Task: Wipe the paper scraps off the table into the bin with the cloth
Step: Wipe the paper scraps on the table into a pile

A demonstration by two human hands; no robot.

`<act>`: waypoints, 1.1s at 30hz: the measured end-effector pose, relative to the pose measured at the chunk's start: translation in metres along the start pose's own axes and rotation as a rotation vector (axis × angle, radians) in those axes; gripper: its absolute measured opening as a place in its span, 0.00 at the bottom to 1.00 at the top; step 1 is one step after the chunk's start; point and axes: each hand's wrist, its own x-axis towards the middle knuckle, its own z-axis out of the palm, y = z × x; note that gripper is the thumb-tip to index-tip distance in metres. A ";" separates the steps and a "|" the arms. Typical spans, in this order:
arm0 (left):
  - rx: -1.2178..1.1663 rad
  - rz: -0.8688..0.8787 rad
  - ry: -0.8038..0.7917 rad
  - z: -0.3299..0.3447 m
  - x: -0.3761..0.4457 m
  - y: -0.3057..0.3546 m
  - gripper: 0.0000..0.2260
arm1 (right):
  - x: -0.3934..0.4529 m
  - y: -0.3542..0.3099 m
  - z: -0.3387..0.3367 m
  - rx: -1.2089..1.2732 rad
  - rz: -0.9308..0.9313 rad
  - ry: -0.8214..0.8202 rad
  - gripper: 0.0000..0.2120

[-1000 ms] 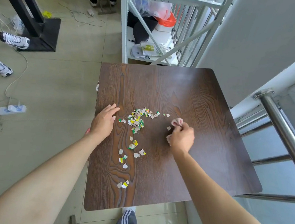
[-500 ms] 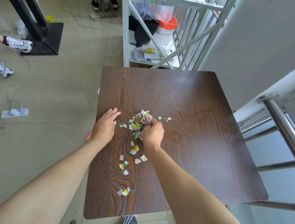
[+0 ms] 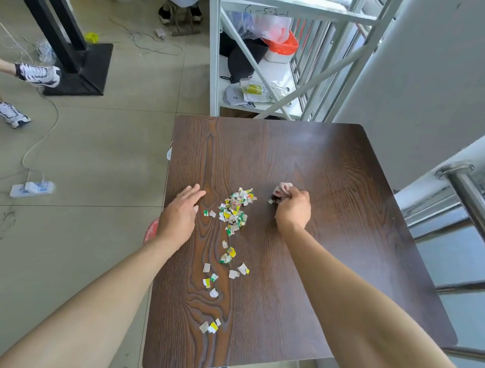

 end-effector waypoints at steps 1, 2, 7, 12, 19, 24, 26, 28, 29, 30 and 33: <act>-0.006 0.002 -0.003 0.000 0.000 0.000 0.20 | -0.003 -0.006 0.007 -0.022 -0.037 -0.032 0.18; -0.009 0.006 -0.004 0.001 0.000 0.000 0.20 | -0.006 -0.012 0.014 -0.031 -0.069 -0.066 0.17; 0.010 0.006 -0.023 -0.002 0.000 0.001 0.20 | -0.013 -0.020 0.020 0.169 -0.062 -0.211 0.09; 0.018 0.007 -0.032 -0.003 -0.001 0.001 0.20 | -0.014 0.003 -0.020 0.306 0.094 -0.130 0.10; 0.068 -0.002 -0.088 -0.010 -0.001 0.005 0.20 | -0.024 0.064 -0.078 0.257 0.179 -0.290 0.17; 0.162 -0.024 -0.154 -0.013 -0.001 0.012 0.22 | -0.034 0.092 -0.092 -0.077 0.131 -0.205 0.17; 0.175 -0.034 -0.151 -0.014 -0.004 0.016 0.22 | -0.038 0.096 -0.093 -0.197 0.082 -0.097 0.17; 0.176 -0.047 -0.137 -0.014 -0.011 0.019 0.22 | -0.042 0.097 -0.093 -0.348 -0.001 0.058 0.15; 0.178 -0.045 -0.130 -0.014 -0.015 0.019 0.23 | -0.045 0.096 -0.094 -0.394 -0.065 0.126 0.14; 0.177 -0.039 -0.126 -0.013 -0.019 0.019 0.23 | -0.049 0.095 -0.094 -0.408 -0.144 0.169 0.12; 0.166 -0.011 -0.100 -0.015 -0.030 0.017 0.23 | -0.057 0.094 -0.088 -0.423 -0.320 0.140 0.10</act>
